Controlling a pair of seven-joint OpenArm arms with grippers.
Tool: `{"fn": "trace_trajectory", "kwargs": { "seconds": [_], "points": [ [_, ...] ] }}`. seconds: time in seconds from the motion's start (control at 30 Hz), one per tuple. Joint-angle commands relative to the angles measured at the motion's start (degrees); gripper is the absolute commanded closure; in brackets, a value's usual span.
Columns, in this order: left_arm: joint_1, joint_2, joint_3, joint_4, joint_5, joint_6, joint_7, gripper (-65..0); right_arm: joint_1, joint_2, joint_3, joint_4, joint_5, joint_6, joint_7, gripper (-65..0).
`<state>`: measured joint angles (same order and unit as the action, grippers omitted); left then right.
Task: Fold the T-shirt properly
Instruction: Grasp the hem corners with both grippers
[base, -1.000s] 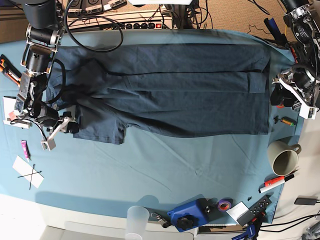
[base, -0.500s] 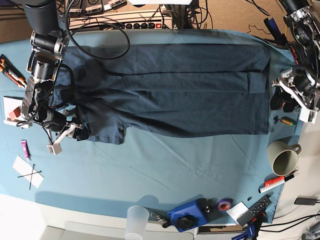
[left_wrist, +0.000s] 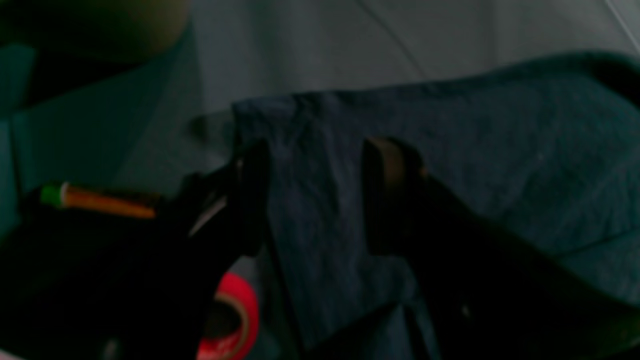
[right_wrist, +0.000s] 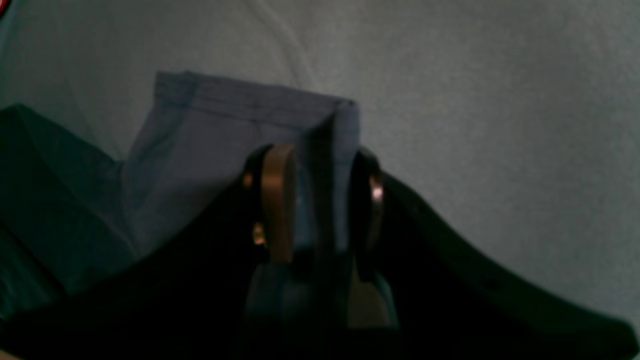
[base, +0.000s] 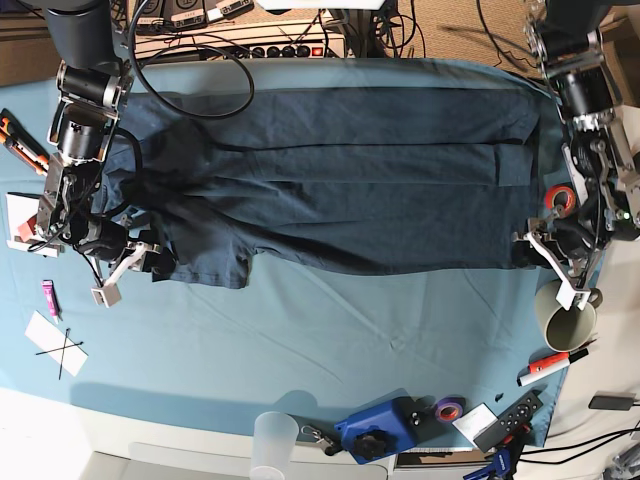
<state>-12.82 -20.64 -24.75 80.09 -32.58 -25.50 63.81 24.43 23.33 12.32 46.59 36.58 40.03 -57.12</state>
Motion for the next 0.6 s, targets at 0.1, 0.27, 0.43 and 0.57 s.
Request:
{"fn": "trace_trajectory", "kwargs": {
  "seconds": [0.1,0.27,0.43,0.57],
  "points": [
    [-3.0,-0.8,-0.1,-4.1,-0.8,-2.2,-1.3,-30.3,0.1,1.4,-0.2,-0.1,-2.7,-1.2,-4.3,-19.0],
    [-3.5,-0.5,-0.1,-9.6,-0.8,-4.4,-2.8,-30.2,0.0,1.4,-0.2,-0.1,-2.5,-1.2,-4.7,-19.0],
    [-3.5,-0.4,-0.1,-11.6,-0.8,-4.3,-3.1,-20.8,0.0,1.4,-0.2,-0.1,-2.3,-1.2,-5.9,-13.3],
    [-3.5,-0.3,-0.1,-11.6,-0.9,-4.3,-3.5,-4.4,0.0,1.4,-0.2,-0.1,-0.3,-1.0,-7.4,0.0]
  ]
}}
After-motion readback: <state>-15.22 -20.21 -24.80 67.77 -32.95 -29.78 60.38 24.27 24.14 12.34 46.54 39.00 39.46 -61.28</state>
